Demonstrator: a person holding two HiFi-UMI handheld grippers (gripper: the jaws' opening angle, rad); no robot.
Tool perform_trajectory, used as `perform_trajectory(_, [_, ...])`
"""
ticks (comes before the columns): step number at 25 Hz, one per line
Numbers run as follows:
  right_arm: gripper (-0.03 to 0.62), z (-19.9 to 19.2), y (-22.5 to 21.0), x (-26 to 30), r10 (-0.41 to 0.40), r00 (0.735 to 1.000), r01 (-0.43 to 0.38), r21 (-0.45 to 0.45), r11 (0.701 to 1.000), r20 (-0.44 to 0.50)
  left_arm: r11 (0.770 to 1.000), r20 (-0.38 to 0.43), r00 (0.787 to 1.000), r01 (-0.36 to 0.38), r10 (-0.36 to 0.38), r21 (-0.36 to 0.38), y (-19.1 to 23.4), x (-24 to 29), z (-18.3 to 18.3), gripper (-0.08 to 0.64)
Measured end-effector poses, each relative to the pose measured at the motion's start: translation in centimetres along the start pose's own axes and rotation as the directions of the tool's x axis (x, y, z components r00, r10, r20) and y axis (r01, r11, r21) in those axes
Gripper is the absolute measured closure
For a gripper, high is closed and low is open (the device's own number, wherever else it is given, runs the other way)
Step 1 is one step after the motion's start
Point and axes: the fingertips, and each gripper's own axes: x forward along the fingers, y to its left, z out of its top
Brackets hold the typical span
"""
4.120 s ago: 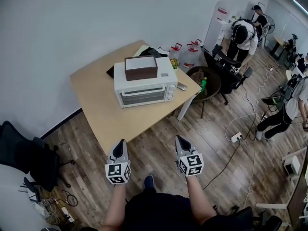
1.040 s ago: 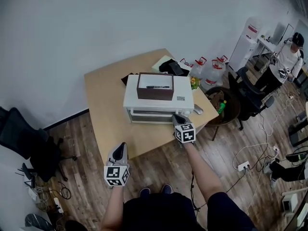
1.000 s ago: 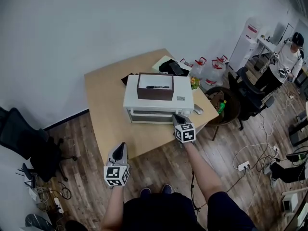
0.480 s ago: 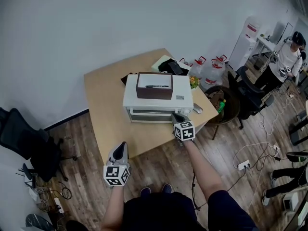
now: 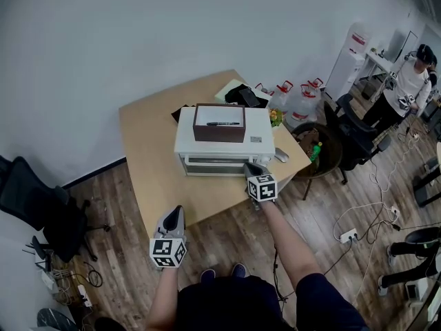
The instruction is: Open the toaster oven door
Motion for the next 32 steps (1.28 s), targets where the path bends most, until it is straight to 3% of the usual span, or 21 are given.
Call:
perform_trajectory(16, [0.586, -0.5, 0.4, -0.6, -0.014, 1.000, 0.014, 0.001, 1.000, 0.020, 1.000, -0.009, 1.000, 0.011, -0.011, 0.009, -0.1, 0.0, -0.2, 0.565])
perform_trajectory(32, [0.586, -1.3, 1.1, -1.3, -0.026, 0.999, 0.026, -0.008, 1.000, 0.035, 0.999, -0.001, 1.000, 0.030, -0.030, -0.036, -0.1, 0.7, 0.1, 0.565])
